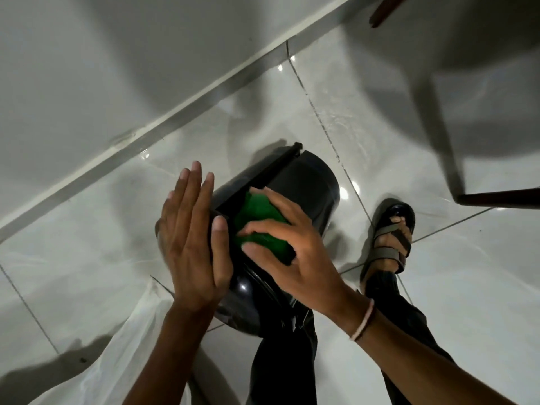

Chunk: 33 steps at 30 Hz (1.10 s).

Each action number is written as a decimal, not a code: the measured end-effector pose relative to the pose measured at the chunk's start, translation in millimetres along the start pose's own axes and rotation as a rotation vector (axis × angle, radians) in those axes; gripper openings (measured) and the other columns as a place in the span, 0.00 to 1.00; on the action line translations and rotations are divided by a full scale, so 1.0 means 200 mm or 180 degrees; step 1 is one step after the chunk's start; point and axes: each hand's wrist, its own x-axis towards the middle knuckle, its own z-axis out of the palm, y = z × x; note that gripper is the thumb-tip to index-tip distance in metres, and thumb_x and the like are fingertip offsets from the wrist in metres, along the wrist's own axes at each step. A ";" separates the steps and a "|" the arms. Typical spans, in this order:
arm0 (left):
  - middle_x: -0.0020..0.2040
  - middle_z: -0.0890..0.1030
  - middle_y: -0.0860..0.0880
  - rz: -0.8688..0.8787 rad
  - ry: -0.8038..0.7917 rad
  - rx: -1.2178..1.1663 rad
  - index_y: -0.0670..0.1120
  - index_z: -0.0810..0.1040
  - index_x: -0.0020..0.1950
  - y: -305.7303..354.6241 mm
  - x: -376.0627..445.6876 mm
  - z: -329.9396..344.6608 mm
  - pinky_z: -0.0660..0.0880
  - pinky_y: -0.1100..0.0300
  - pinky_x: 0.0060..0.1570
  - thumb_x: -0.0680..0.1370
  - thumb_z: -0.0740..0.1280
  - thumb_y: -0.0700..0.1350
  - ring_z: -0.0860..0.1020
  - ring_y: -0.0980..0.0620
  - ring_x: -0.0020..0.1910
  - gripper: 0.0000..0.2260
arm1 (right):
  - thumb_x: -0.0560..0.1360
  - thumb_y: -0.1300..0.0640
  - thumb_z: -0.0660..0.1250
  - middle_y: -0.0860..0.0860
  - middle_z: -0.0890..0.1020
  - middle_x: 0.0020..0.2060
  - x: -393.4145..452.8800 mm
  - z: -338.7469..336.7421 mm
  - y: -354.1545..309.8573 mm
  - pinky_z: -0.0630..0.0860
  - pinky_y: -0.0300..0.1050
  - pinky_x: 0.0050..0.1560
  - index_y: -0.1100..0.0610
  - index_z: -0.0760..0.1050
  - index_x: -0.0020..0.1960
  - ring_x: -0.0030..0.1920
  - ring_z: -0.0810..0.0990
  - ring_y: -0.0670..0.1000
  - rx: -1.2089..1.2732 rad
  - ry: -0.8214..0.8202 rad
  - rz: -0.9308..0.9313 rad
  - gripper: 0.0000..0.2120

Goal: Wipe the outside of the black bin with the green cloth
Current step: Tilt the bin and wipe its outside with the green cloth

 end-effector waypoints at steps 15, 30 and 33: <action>0.86 0.64 0.45 -0.0732 -0.0117 -0.0262 0.45 0.61 0.85 0.09 -0.12 0.01 0.54 0.36 0.86 0.80 0.60 0.53 0.59 0.48 0.88 0.33 | 0.82 0.57 0.70 0.51 0.80 0.61 0.34 -0.23 0.56 0.70 0.18 0.53 0.58 0.75 0.69 0.63 0.79 0.52 0.0391 0.1654 0.1506 0.17; 0.76 0.76 0.43 0.0903 -0.0521 0.0258 0.46 0.72 0.77 0.26 -0.27 0.09 0.57 0.38 0.82 0.87 0.48 0.60 0.69 0.47 0.83 0.27 | 0.83 0.55 0.67 0.45 0.81 0.68 -0.10 -0.35 0.18 0.75 0.35 0.69 0.53 0.79 0.65 0.72 0.79 0.44 0.0296 0.0322 0.0557 0.11; 0.79 0.74 0.46 0.1292 -0.0742 0.0322 0.48 0.67 0.83 0.26 -0.37 0.09 0.55 0.41 0.84 0.87 0.48 0.57 0.68 0.49 0.84 0.27 | 0.84 0.59 0.67 0.52 0.83 0.65 0.10 -0.40 0.33 0.76 0.52 0.72 0.57 0.78 0.66 0.68 0.80 0.50 -0.0152 0.0565 0.1092 0.11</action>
